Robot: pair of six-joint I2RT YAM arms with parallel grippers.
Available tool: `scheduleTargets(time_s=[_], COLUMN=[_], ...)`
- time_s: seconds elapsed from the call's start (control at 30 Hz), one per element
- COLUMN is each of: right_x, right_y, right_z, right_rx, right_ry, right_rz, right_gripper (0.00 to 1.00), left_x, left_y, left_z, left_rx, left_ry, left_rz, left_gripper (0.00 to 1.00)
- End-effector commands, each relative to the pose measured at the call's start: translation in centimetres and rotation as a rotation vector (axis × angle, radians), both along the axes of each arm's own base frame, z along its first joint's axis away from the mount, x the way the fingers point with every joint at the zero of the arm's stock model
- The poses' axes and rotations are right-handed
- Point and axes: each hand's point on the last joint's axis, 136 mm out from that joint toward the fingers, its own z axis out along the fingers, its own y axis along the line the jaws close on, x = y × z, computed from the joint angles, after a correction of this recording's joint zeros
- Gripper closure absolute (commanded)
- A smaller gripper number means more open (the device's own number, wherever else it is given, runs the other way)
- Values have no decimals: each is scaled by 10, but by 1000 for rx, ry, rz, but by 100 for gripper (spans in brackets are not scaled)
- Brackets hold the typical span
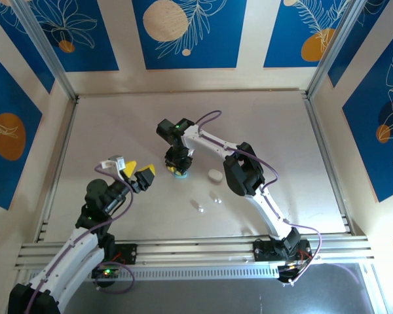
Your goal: Insert the wireless bluetooth earbuds into the charging case
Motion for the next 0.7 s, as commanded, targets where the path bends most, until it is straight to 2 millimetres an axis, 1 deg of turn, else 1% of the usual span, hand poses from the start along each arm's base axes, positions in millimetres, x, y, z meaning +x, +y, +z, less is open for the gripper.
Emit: scheduleTargets(time_s=[0.0, 0.17, 0.27, 0.43, 0.53, 0.67], right_x=[-4, -10, -17, -30, -39, -51], right_y=[-1, -1, -2, -12, -18, -31], right_z=[20, 42, 58, 89, 101, 111], right_rx=[20, 44, 69, 105, 129, 139], right_ry=[-13, -64, -106, -203, -240, -277], right_rz=[-5, 25, 55, 110, 139, 172], right_gripper=[69, 58, 50, 32, 27, 24], left_x=[-5, -7, -7, -8, -8, -9], left_y=[-4, -5, -4, -5, -5, -5], left_z=[9, 13, 13, 14, 15, 14], left_rx=[0, -7, -5, -6, -4, 0], left_ry=[-35, -40, -39, -39, -43, -40], left_rz=[-27, -35, -32, -39, -40, -39], left_gripper=[0, 0, 0, 0, 0, 0])
